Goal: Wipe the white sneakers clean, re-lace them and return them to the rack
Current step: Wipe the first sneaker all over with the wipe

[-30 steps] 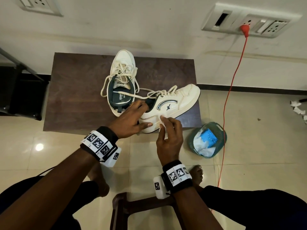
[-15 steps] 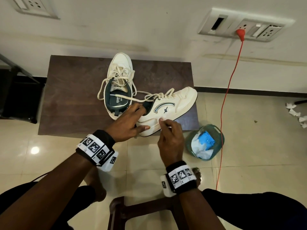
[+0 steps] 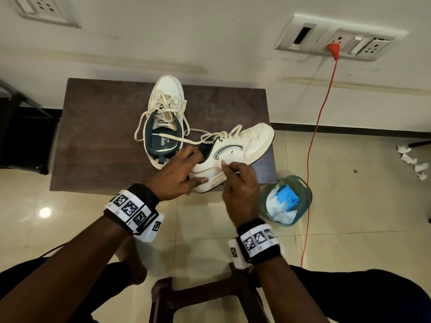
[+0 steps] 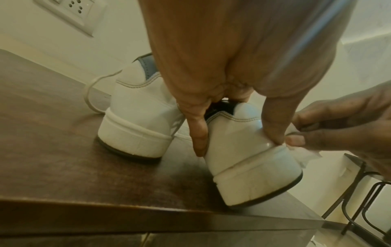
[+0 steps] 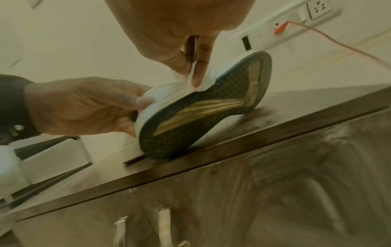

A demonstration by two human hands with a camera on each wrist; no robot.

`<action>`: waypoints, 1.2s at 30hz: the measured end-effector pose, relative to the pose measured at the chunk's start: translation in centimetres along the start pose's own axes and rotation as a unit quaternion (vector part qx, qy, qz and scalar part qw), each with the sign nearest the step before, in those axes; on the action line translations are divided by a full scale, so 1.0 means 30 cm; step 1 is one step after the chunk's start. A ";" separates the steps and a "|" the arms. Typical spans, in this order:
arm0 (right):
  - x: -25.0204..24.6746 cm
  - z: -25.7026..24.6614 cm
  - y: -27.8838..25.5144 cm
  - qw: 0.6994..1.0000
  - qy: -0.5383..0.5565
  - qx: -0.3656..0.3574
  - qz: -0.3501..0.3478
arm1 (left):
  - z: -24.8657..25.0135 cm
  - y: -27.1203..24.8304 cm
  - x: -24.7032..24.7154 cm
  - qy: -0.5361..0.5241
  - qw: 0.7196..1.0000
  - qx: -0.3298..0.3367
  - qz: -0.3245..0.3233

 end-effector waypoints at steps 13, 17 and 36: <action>-0.013 -0.039 0.048 0.999 0.022 0.037 0.001 | -0.005 -0.001 0.005 0.002 1.000 0.011 0.008; -0.044 0.024 0.104 0.998 -0.059 0.004 -0.027 | -0.005 -0.006 0.011 0.011 1.000 0.013 0.010; -0.091 0.155 0.232 0.994 -0.091 0.004 -0.061 | 0.032 -0.015 0.031 0.053 0.998 0.029 0.018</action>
Point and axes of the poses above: each hand's wrist, its own y-axis towards the middle knuckle, its own x-axis out of the palm, z = x × y, the point moved 2 cm from there along y, towards the middle knuckle, and after that the axes turned 3 degrees about y, right-handed, at the moved point
